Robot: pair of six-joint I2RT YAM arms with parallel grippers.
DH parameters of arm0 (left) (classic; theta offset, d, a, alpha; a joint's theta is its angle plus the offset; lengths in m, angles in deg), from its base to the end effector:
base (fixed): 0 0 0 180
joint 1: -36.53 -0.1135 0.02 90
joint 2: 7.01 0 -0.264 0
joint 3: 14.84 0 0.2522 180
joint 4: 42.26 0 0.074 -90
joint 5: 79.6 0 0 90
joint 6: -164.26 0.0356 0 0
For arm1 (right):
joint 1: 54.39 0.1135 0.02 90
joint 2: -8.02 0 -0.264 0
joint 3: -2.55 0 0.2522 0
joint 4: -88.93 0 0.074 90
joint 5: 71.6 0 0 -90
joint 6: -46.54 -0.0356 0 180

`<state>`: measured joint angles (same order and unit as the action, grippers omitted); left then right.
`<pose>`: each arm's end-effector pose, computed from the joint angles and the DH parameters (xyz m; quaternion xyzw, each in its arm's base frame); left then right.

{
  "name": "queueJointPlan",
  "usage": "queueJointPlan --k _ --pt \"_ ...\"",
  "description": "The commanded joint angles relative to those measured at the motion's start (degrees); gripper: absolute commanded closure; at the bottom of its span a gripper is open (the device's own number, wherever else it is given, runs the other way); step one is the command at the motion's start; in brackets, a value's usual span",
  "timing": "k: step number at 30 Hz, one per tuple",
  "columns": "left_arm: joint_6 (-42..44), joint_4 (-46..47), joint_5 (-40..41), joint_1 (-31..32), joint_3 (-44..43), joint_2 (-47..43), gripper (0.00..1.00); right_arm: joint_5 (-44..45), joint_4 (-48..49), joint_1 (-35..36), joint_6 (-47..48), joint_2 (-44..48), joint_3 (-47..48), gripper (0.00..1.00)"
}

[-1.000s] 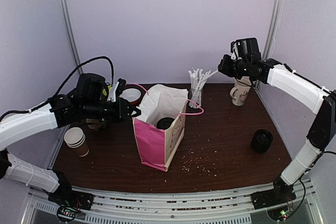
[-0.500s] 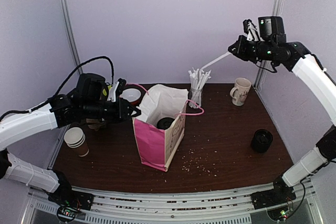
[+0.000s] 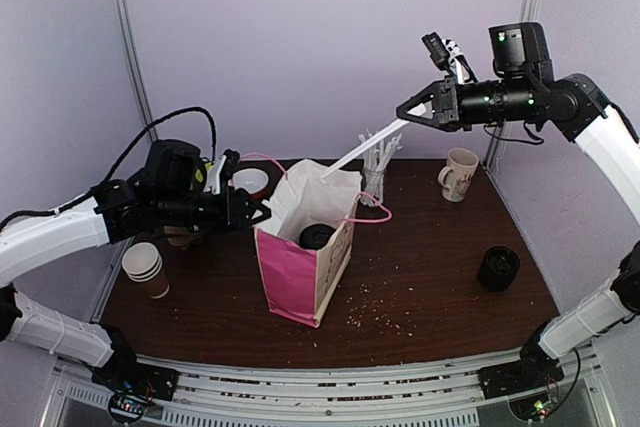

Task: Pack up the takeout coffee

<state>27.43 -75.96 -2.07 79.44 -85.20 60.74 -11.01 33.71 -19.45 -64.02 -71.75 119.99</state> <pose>0.1889 -0.1861 0.3132 0.0238 0.8669 -0.4119 0.2797 0.2137 0.1706 0.4958 -0.2465 0.7554 0.4474 0.4105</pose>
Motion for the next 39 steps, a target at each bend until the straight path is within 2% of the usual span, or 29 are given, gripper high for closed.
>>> queueJointPlan --k 1,5,7,12,15,17,20,22,23,25,29,34,36,39 --pt "0.1 0.0 -0.3 0.2 -0.8 -2.1 0.51 -1.8 -1.3 3.9 1.4 -1.6 1.2 1.00" --pt "0.1 -0.5 -0.7 0.2 -0.8 -3.8 0.28 0.2 -4.3 7.3 2.5 -5.7 3.5 1.00" --pt "0.1 -1.0 -0.9 0.2 -0.7 -4.8 0.19 1.5 -5.4 8.7 2.9 -7.6 4.4 1.00" --pt "0.2 -1.2 -1.8 0.2 0.5 -8.4 0.02 1.7 -5.4 11.8 2.8 -11.6 5.8 1.00" --pt "0.6 -1.7 -1.8 0.2 0.8 -10.9 0.02 1.9 -5.3 13.9 2.7 -14.0 6.8 1.00" --pt "0.9 -2.7 -0.9 0.2 0.5 -12.2 0.02 1.9 -5.2 15.1 2.7 -15.6 7.2 0.88" --pt "1.5 -4.2 0.8 0.2 0.1 -14.2 0.02 2.6 -5.1 15.9 2.4 -17.0 8.3 0.57" --pt "1.8 -5.4 2.4 0.2 -0.1 -15.6 0.02 4.3 -4.7 15.9 1.9 -16.4 8.8 0.39" --pt "2.1 -6.3 3.8 0.2 -0.3 -16.6 0.02 5.9 -4.4 15.8 1.8 -15.6 9.3 0.27" --pt "2.7 -7.9 6.7 0.2 -0.8 -18.1 0.02 9.2 -4.2 15.6 1.7 -14.0 9.8 0.14" --pt "4.8 -12.0 15.5 0.1 -2.9 -19.6 0.02 22.5 -0.5 13.7 0.2 -6.8 4.9 0.07" --pt "8.8 -13.7 26.3 -0.8 -6.2 -17.2 0.02 41.0 15.8 6.3 -6.3 9.4 -17.3 0.01" --pt "11.3 -11.6 28.3 -2.9 -6.4 -15.9 0.02 47.5 18.8 2.1 -8.4 14.6 -27.1 0.00" --pt "13.9 -7.3 25.0 -9.5 -4.3 -14.9 0.02 58.2 22.0 0.1 -10.7 18.8 -37.3 0.00"
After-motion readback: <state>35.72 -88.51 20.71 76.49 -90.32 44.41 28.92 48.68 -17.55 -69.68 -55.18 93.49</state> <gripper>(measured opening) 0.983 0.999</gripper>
